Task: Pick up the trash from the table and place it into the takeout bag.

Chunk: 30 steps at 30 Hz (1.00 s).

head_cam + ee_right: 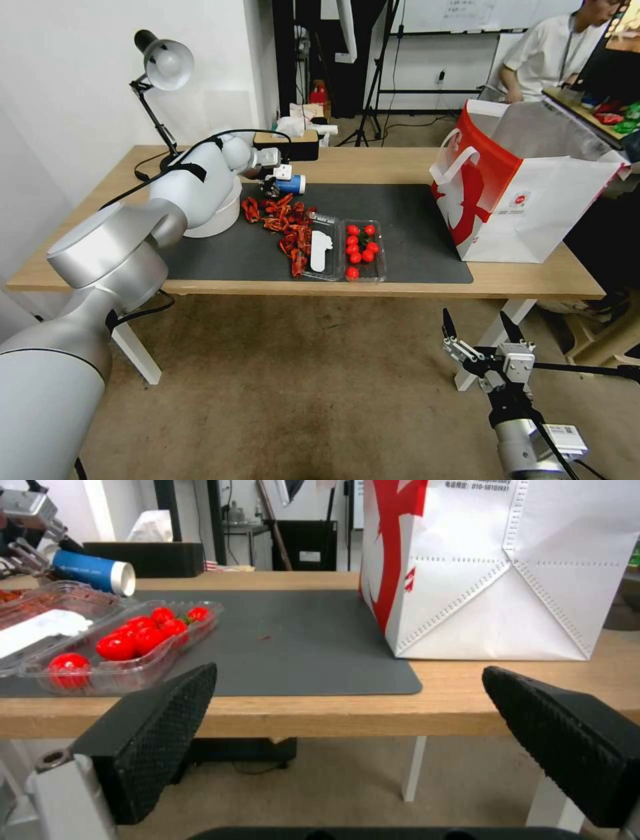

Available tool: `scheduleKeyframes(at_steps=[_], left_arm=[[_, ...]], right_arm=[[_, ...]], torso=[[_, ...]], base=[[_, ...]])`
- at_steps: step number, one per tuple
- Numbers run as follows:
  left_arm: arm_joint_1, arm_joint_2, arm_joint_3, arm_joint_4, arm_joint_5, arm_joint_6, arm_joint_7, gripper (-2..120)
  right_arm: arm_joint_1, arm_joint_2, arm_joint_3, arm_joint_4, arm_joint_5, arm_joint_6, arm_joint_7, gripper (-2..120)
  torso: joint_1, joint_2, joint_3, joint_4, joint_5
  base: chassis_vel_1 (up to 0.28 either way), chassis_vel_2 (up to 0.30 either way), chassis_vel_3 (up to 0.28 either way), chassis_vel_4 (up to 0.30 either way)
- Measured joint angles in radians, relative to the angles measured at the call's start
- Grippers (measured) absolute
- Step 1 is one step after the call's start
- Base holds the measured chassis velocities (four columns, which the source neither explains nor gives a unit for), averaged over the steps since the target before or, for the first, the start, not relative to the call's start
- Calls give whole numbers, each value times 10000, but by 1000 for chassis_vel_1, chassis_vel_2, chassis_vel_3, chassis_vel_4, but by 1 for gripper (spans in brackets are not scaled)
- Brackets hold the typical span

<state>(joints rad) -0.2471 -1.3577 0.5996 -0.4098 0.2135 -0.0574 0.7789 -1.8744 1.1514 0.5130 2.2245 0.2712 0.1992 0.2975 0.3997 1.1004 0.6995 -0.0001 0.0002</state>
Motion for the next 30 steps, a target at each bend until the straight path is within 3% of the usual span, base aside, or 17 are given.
scheduleKeyframes(at_steps=[7, 12, 19, 21, 22, 24, 25, 27, 28, 29, 30], left_arm=[[37, 83, -63, -219, 9, 34, -82, 30], [-41, 259, -338, -905, -63, 59, -92, 19], [-581, 493, -637, -2320, -812, 71, -215, 14], [-754, 528, -551, -3106, -1672, 17, -576, 13], [-754, 528, -551, -3106, -1672, 17, -576, 13], [-836, 482, -159, -3745, -2999, -122, -1463, 13], [-836, 482, -159, -3745, -2999, -122, -1463, 13], [-834, 182, 509, -4781, -4950, -356, -3449, 13], [-812, -8, 719, -5166, -5493, -505, -4118, 13], [-812, -8, 719, -5166, -5493, -505, -4118, 13], [-788, -188, 855, -5420, -5848, -635, -4538, 13]], right_arm=[[-18, 1, 5, 10, 1, 0, 3, 100], [-33, 1, 6, 36, 1, 0, 4, 100], [-17, 17, -64, 66, -21, 0, 6, 100], [3, 28, -76, 67, -39, 0, 7, 100], [3, 28, -76, 67, -39, 0, 7, 100], [36, 32, -92, 66, -43, 0, 7, 100], [36, 32, -92, 66, -43, 0, 7, 100], [91, 55, -129, 53, -49, 0, 7, 100], [105, 68, -134, 48, -52, 0, 6, 100], [105, 68, -134, 48, -52, 0, 6, 100], [108, 78, -134, 46, -55, 0, 6, 100]], torso=[[2, -2, 6, 4, -3], [11, -8, 12, 3, -10], [6, -7, 7, 1, -1], [5, -6, 6, 4, -1], [5, -6, 6, 4, -1], [3, -4, 6, 4, 0], [3, -4, 6, 4, 0], [4, -4, 6, -2, 0], [4, -4, 5, -2, 3], [4, -4, 5, -2, 3], [3, -4, 5, -5, 4]], base=[[0, 0, 0, 0], [0, 0, 0, 0], [0, 0, 0, 0], [0, 0, 0, 0], [0, 0, 0, 0], [0, 0, 0, 0], [0, 0, 0, 0], [0, 0, 0, 0], [0, 0, 0, 0], [0, 0, 0, 0], [0, 0, 0, 0]])
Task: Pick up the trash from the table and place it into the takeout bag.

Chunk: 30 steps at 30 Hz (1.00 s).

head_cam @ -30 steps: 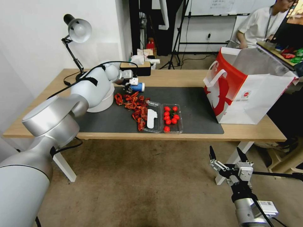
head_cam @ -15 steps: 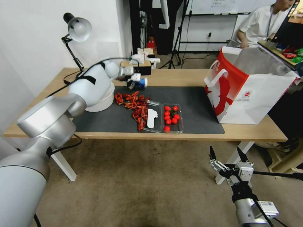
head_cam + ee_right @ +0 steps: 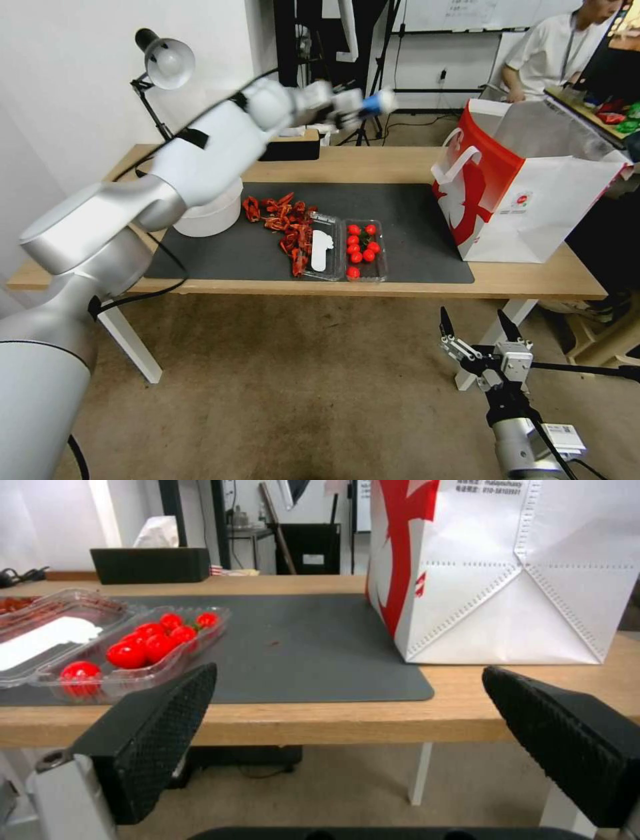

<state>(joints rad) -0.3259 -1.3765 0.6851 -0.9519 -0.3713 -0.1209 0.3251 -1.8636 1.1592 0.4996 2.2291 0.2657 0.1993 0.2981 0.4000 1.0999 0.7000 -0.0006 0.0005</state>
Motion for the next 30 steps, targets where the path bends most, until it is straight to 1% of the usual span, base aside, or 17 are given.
scheduleKeyframes(at_steps=[2, 3, 4, 5, 6, 7, 9, 10, 12, 16, 18, 19, 20, 23, 30], left_arm=[[35, -373, 219, -374, -675, -338, -652, 13], [35, -373, 219, -374, -675, -338, -652, 13], [45, -569, 308, -572, -1085, -449, -905, 13], [19, -854, 553, -842, -1933, -453, -1256, 13], [19, -854, 553, -842, -1933, -453, -1256, 13], [4, -1053, 664, -917, -2458, -449, -1476, 13], [3, -1345, 788, -929, -3109, -450, -1630, 13], [3, -1345, 788, -929, -3109, -450, -1630, 13], [3, -1555, 940, -814, -3283, -642, -1504, 13], [18, -1637, 1024, -767, -3290, -761, -1394, 13], [80, -1712, 1199, -749, -3261, -877, -1078, 13], [80, -1712, 1199, -749, -3261, -877, -1078, 13], [85, -1690, 1279, -780, -3229, -940, -911, 13], [66, -1609, 1414, -895, -3183, -1001, -764, 13], [-13, -1632, 1589, -969, -3047, -1030, -593, 12]], right_arm=[[-14, 21, 10, -3, -1, 0, 0, 100], [-14, 21, 10, -3, -1, 0, 0, 100], [-38, 32, 35, -7, -2, 0, 0, 100], [-69, 62, 74, -20, -2, 0, 0, 100], [-69, 62, 74, -20, -2, 0, 0, 100], [-87, 86, 80, -27, -2, 0, -1, 100], [-103, 130, 88, -40, -5, 0, -4, 100], [-103, 130, 88, -40, -5, 0, -4, 100], [-112, 155, 94, -50, -8, 0, -10, 100], [-114, 160, 109, -66, -7, 0, -13, 100], [-114, 151, 130, -116, -8, 0, -14, 100], [-114, 151, 130, -116, -8, 0, -14, 100], [-103, 150, 130, -122, -7, 0, -15, 100], [-94, 147, 126, -126, -7, 1, -15, 100], [-73, 150, 118, -123, -7, 0, -14, 100]], torso=[[0, 0, 1, 0, 0], [0, 0, 1, 0, 0], [0, 0, 0, 3, -2], [0, 0, 0, 5, -2], [0, 0, 0, 5, -2], [0, 0, 0, 6, -2], [-2, 1, 0, 3, -2], [-2, 1, 0, 3, -2], [-1, 0, 0, 5, -1], [-1, 0, 0, 7, -4], [-1, 0, 0, 7, -4], [-1, 0, 0, 7, -4], [-1, 0, 0, 7, -5], [-1, 0, 0, 7, -5], [0, 0, 0, 6, -5]], base=[[0, 0, 0, 0], [0, 0, 0, 0], [0, 0, 0, 0], [0, 0, 0, 0], [0, 0, 0, 0], [0, 0, 0, 0], [0, 0, 0, 0], [0, 0, 0, 0], [0, 0, 0, 0], [0, 0, 0, 0], [0, 0, 0, 0], [0, 0, 0, 0], [0, 0, 0, 0], [0, 0, 0, 0], [0, 0, 0, 0]])
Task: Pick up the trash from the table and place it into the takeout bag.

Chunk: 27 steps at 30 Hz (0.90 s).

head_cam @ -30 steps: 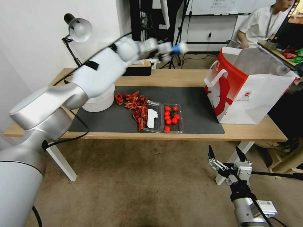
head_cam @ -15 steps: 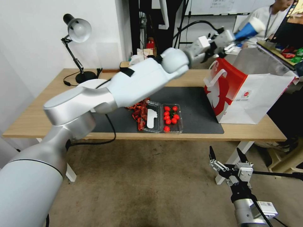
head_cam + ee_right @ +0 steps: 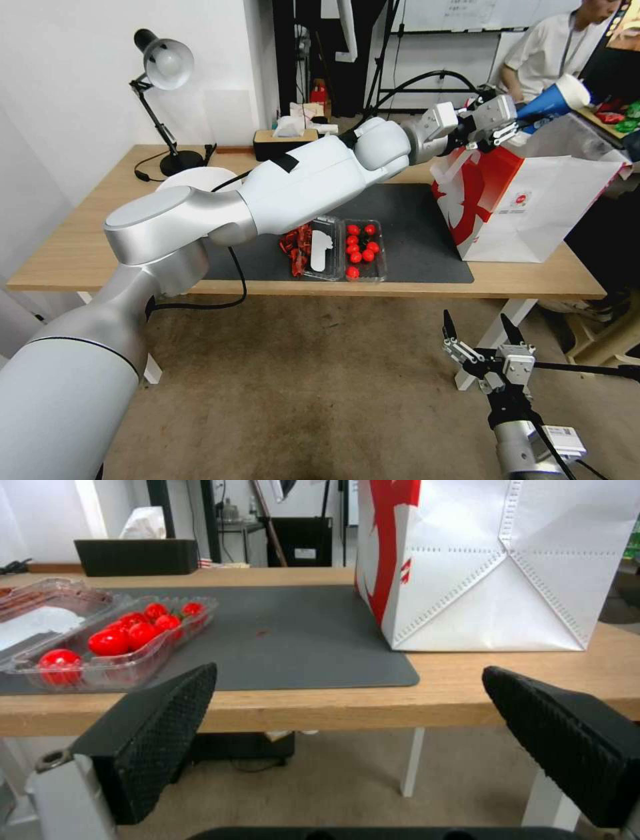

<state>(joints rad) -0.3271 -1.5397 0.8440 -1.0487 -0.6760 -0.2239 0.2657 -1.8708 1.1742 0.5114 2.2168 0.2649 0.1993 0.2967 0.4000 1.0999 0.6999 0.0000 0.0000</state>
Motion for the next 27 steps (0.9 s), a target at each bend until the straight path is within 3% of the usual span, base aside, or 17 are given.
scheduleKeyframes(at_steps=[6, 10, 19, 27], left_arm=[[-23, -51, 94, -3, 152, 45, 0, 13], [-35, -94, 140, 62, 232, 106, -152, 31], [-94, -113, 82, 86, 278, 252, -310, 62], [-28, 332, 11, -321, 141, 562, -630, 91]], right_arm=[[-51, 15, 25, 29, 0, 0, -1, 100], [-95, 6, 69, 71, 2, 0, -1, 100], [-51, -41, 94, 109, 21, 0, 14, 100], [-56, -45, 65, 120, 24, 0, 16, 100]], torso=[[0, 0, 0, 0, 0], [0, 0, 0, -1, 0], [1, 0, 0, -1, -1], [2, 0, 0, -1, -2]], base=[[0, 0, 0, 0], [0, 0, 0, 0], [0, 0, 0, 0], [0, 0, 0, 0]])
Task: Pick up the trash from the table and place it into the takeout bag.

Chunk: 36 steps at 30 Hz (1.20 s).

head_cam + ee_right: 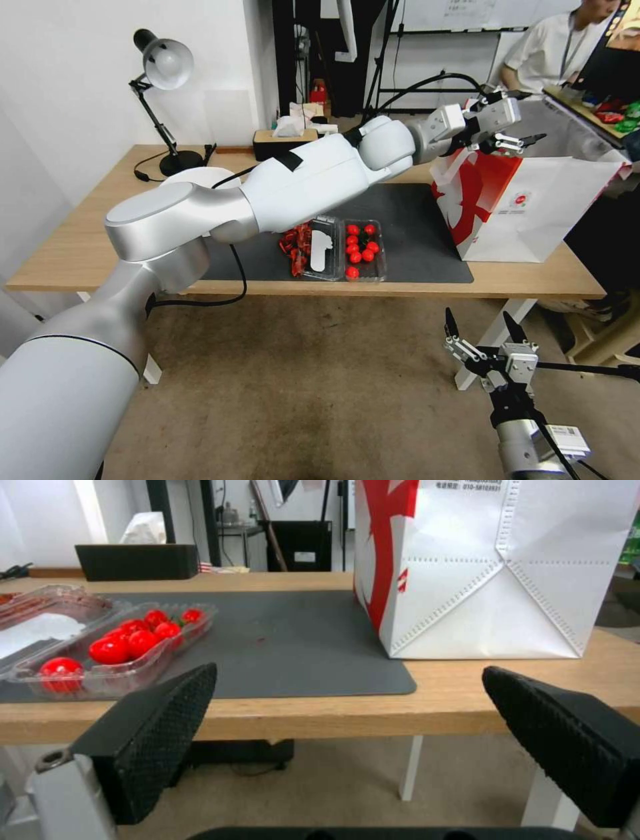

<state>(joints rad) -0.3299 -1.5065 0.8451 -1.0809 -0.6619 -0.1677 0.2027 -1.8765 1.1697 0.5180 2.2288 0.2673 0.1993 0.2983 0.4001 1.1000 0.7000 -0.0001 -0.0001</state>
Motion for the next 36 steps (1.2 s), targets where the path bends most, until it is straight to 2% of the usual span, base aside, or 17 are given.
scheduleKeyframes(at_steps=[2, 3, 5, 6, 8, 9, 12, 13, 16, 17, 20, 21, 24, 28, 31, 35, 36], left_arm=[[84, 321, -98, -357, -83, 250, -259, 98], [84, 321, -98, -357, -83, 250, -259, 98], [235, 899, -272, -998, -253, 722, -652, 99], [235, 899, -272, -998, -253, 722, -652, 99], [530, 1813, -480, -1853, -324, 1184, -906, 100], [530, 1813, -480, -1853, -324, 1184, -906, 100], [1132, 2885, -1096, -2699, -349, 1491, -1225, 100], [1132, 2885, -1096, -2699, -349, 1491, -1225, 100], [1891, 3820, -1893, -3600, -337, 1851, -1291, 100], [1891, 3820, -1893, -3600, -337, 1851, -1291, 100], [2786, 4515, -2680, -4234, -60, 1989, -1472, 100], [2786, 4515, -2680, -4234, -60, 1989, -1472, 100], [3752, 5084, -3571, -4569, 423, 2076, -1643, 100], [4420, 5516, -4132, -4832, 795, 2230, -1717, 100], [5689, 6328, -5171, -5550, 1022, 2729, -2306, 100], [6470, 6842, -5775, -5916, 1039, 2817, -2708, 100], [7065, 7120, -6235, -6201, 1038, 2833, -2915, 100]], right_arm=[[-1, 1, -19, 8, 0, 0, 0, 100], [-1, 1, -19, 8, 0, 0, 0, 100], [2, -9, -40, 26, 0, 0, 0, 100], [2, -9, -40, 26, 0, 0, 0, 100], [13, -75, -39, 33, 1, 20, 1, 100], [13, -75, -39, 33, 1, 20, 1, 100], [61, -166, -48, 37, 40, 162, 4, 100], [61, -166, -48, 37, 40, 162, 4, 100], [163, -186, -160, 38, 50, 165, 4, 100], [163, -186, -160, 38, 50, 165, 4, 100], [281, -220, -231, 11, 65, 119, 8, 100], [281, -220, -231, 11, 65, 119, 8, 100], [344, -290, -263, -35, 89, 41, 12, 100], [380, -330, -271, -57, 113, 0, 12, 100], [466, -395, -279, -68, 264, -76, 12, 100], [480, -421, -300, -68, 286, -95, 10, 100], [485, -429, -323, -68, 296, -107, 6, 100]], torso=[[0, 0, 0, -2, 0], [0, 0, 0, -2, 0], [-1, 0, 0, -4, 0], [-1, 0, 0, -4, 0], [0, 0, 0, 2, -2], [0, 0, 0, 2, -2], [-1, 0, 0, 3, -3], [-1, 0, 0, 3, -3], [0, 1, 0, 2, -4], [0, 1, 0, 2, -4], [-1, 1, -1, 1, -3], [-1, 1, -1, 1, -3], [0, 1, -1, -2, -2], [-1, 1, 0, 1, -4], [-1, 1, -1, 1, -3], [-1, 1, 0, 3, -1], [-1, 1, 0, 5, -1]], base=[[0, 0, 0, 0], [0, 0, 0, 0], [0, 0, 0, 0], [0, 0, 0, 0], [0, 0, 0, 0], [0, 0, 0, 0], [0, 0, 0, 0], [0, 0, 0, 0], [0, 0, 0, 0], [0, 0, 0, 0], [0, 0, 0, 0], [0, 0, 0, 0], [0, 0, 0, 0], [0, 0, 0, 0], [0, 0, 0, 0], [0, 0, 0, 0], [0, 0, 0, 0]])
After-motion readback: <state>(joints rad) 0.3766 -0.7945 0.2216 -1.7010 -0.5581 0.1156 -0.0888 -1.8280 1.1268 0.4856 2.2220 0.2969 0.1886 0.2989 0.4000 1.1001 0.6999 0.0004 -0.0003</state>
